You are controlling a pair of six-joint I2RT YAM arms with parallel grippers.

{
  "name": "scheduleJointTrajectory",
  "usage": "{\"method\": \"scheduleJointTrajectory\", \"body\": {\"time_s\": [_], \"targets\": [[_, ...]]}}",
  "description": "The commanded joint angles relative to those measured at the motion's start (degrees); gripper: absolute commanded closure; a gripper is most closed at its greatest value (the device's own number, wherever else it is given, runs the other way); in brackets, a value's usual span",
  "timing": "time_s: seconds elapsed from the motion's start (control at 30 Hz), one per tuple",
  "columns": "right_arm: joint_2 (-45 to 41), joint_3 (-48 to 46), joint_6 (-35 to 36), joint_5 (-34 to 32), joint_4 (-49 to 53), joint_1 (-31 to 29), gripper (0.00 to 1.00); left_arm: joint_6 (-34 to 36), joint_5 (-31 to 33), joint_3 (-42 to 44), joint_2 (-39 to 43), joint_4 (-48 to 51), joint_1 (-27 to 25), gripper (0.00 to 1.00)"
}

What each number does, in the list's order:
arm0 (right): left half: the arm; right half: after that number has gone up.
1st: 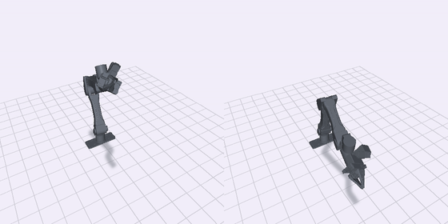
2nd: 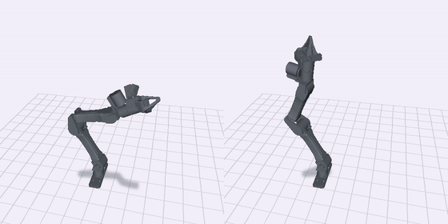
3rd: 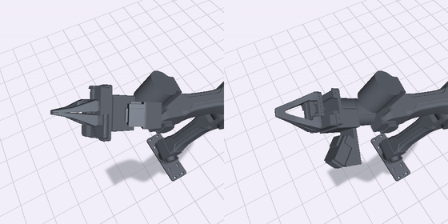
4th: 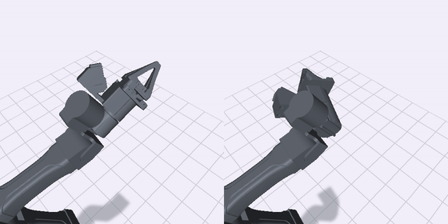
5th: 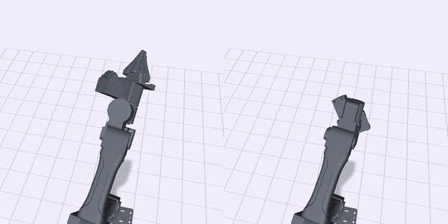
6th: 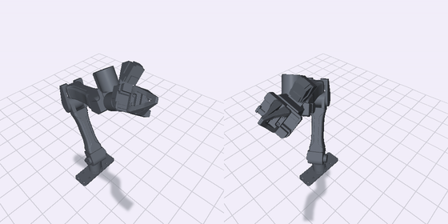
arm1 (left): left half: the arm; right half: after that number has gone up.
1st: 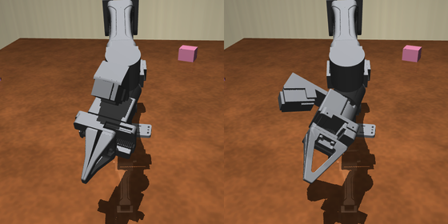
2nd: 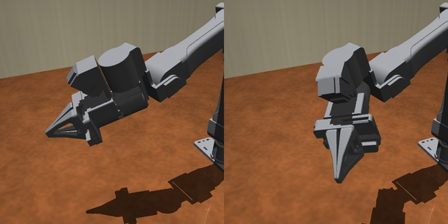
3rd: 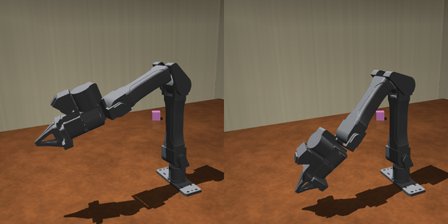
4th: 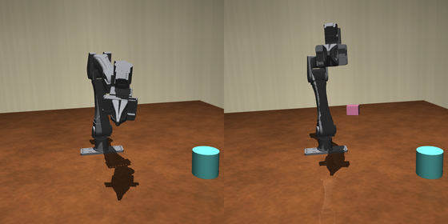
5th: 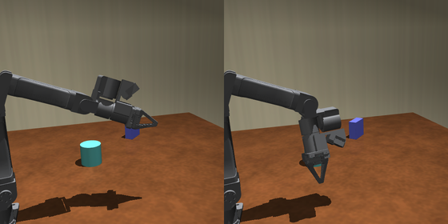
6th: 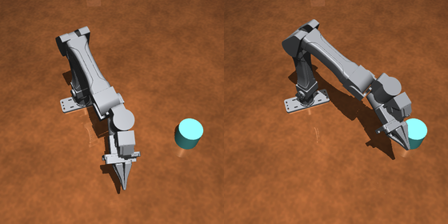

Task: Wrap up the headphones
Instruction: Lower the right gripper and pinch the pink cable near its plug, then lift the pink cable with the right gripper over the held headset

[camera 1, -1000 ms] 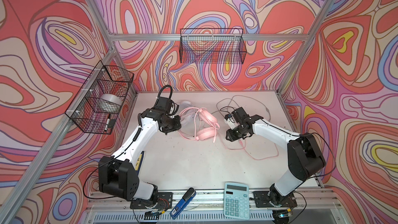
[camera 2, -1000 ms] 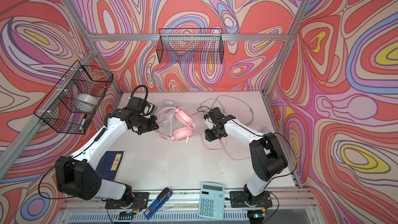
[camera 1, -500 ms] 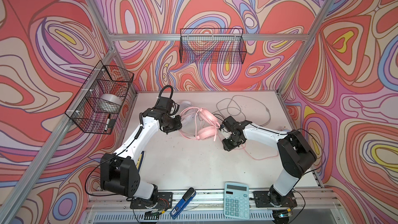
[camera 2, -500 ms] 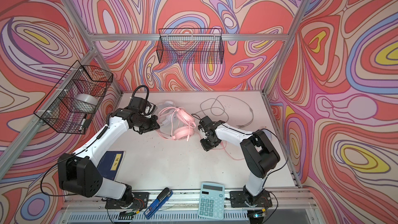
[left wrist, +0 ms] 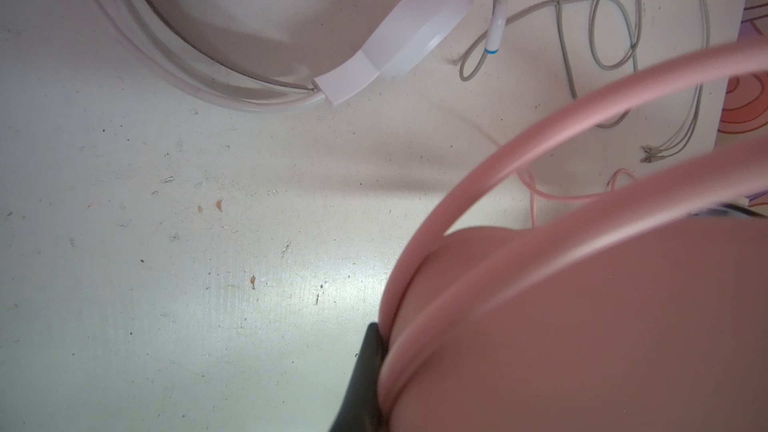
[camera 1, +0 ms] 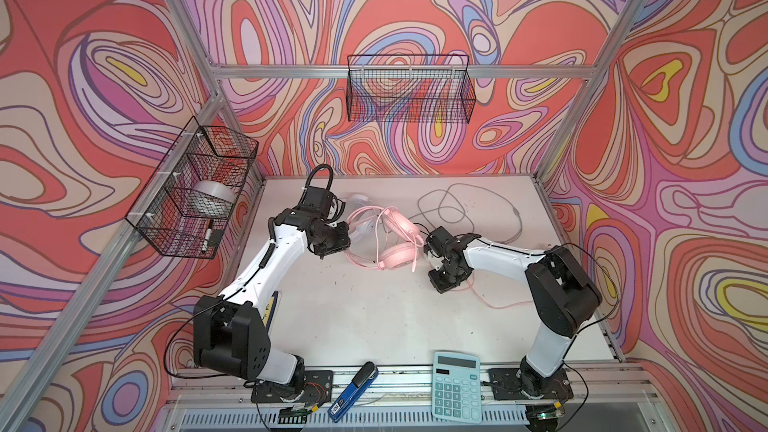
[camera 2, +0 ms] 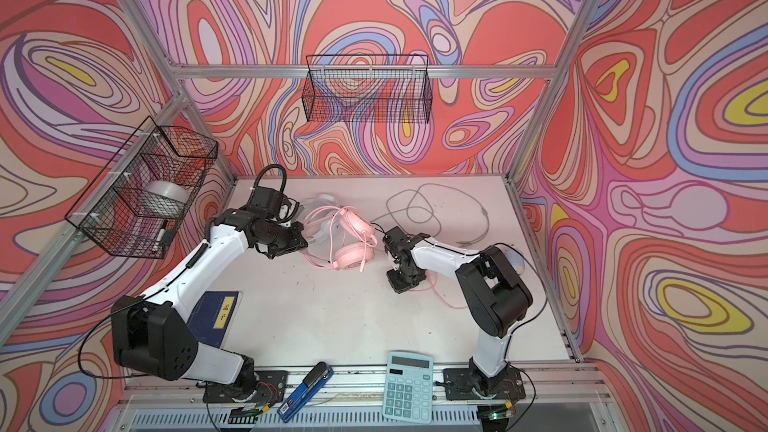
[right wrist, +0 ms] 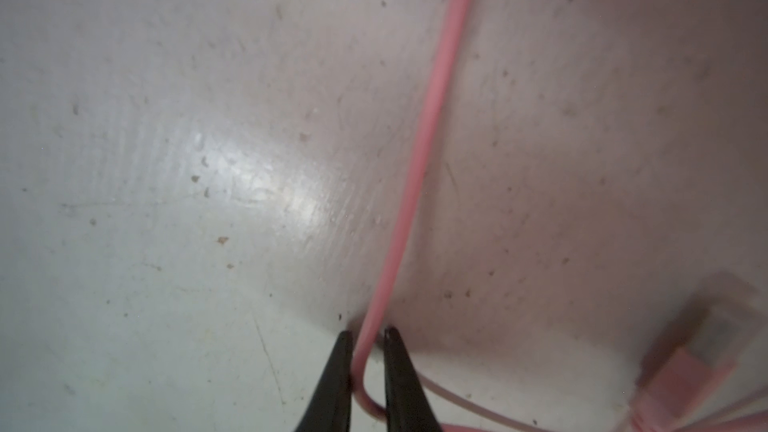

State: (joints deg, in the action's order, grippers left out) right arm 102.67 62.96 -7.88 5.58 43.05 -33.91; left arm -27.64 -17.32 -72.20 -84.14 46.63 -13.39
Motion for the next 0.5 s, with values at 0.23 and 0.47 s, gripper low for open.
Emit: {"method": "scheduleJointTrajectory", "body": {"time_s": [0.23,0.47], "targets": [[-11.4,-6.5,3.2,7.3,-7.0,-0.5,1.0,-3.7,-0.2,0.5,1.5,-2.0,1.4,1.0],[-20.1,-7.6,11.3,12.5,-7.0,-1.7,1.0,-9.6,1.8,2.2,1.9,-4.1,2.0,1.0]]}}
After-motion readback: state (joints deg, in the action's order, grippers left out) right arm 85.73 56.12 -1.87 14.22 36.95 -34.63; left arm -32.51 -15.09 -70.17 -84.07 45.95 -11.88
